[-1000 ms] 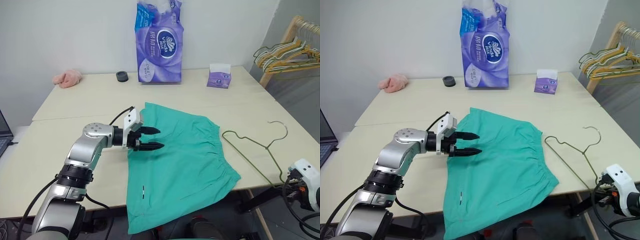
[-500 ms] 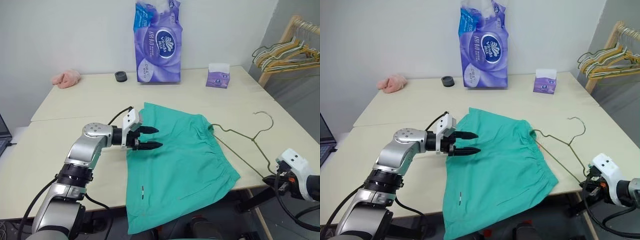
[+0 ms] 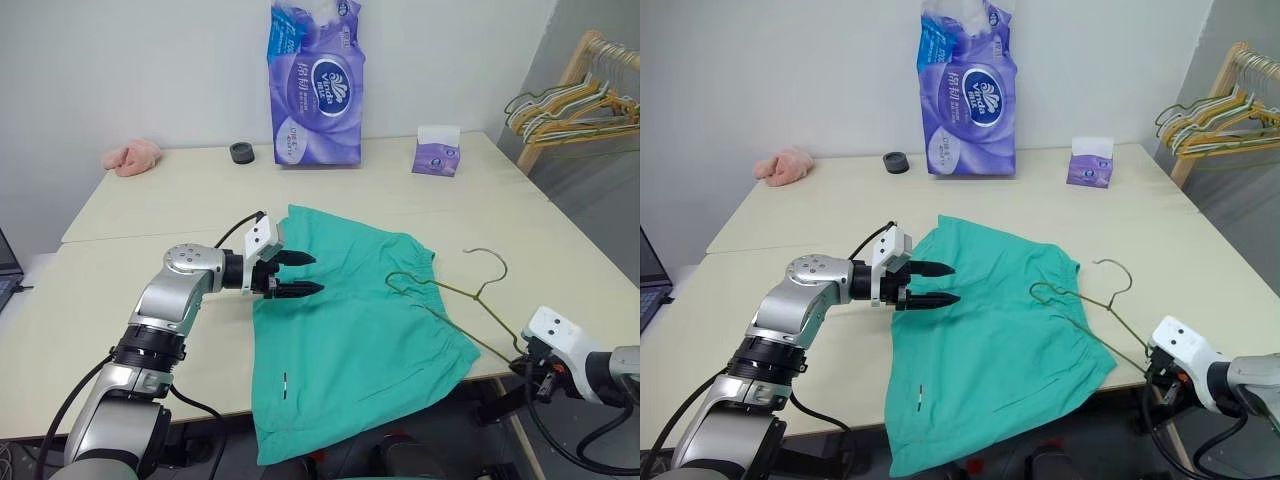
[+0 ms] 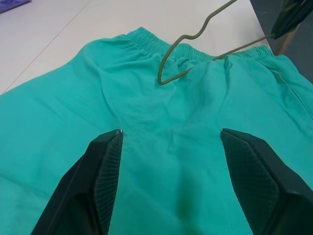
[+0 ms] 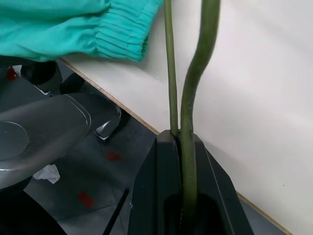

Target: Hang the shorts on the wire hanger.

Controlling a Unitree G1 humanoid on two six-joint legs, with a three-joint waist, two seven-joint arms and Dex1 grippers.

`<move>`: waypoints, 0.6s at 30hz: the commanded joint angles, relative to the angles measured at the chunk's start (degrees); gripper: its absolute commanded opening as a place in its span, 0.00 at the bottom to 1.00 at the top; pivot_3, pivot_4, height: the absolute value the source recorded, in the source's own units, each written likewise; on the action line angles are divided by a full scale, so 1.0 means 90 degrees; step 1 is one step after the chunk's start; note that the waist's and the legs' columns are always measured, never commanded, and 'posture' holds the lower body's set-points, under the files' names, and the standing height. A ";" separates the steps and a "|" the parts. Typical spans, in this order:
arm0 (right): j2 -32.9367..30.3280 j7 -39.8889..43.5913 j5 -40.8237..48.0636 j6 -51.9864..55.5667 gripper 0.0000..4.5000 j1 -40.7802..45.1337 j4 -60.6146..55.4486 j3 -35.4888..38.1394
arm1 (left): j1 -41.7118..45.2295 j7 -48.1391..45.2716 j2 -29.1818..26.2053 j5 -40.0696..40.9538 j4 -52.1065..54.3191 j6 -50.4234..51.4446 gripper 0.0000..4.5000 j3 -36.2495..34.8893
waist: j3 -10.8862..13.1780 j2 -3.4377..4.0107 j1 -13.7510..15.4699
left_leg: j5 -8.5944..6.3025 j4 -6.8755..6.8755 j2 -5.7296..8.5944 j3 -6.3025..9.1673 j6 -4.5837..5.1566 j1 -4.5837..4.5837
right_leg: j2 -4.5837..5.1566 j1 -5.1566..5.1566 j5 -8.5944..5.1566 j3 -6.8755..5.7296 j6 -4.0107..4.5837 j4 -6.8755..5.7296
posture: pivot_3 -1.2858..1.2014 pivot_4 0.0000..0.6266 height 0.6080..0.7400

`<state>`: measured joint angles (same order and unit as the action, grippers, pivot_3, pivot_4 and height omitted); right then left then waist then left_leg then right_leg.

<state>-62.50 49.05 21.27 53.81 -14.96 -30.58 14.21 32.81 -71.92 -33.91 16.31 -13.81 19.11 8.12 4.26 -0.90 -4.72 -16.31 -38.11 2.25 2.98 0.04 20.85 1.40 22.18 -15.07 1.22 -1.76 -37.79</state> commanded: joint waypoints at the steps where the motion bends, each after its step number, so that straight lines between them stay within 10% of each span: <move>1: 0.0038 0.0074 0.0201 0.0209 0.00 0.0083 0.0170 0.0725 | 0.0065 0.0012 -0.0052 0.0004 0.0149 -0.0121 0.75 -0.0096 | 0.0000 0.0000 0.0001 | 0.0000 0.0000 0.0000 0.0000 0.0000 0.0000 | 0.0000 0.0000 0.0000 0.0000 0.0000 0.0000 | 0.44 0.07 1.00; 18: 0.0668 -0.0133 0.0536 0.0814 0.00 -0.0544 0.0385 0.1348 | 0.0126 -0.0112 -0.0007 0.0070 0.0266 0.0032 0.75 -0.0013 | -0.0001 0.0001 -0.0009 | 0.0000 0.0001 -0.0001 -0.0001 0.0000 -0.0001 | 0.0000 0.0000 0.0000 0.0001 0.0000 -0.0002 | 0.44 0.08 1.00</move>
<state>-56.49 48.32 25.87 61.20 -19.82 -26.20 25.17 32.70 -72.60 -33.70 16.60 -13.29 19.61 8.16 4.25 -0.89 -4.81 -16.31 -38.10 2.24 2.96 0.04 20.84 1.40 22.18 -15.06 1.24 -1.76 -37.81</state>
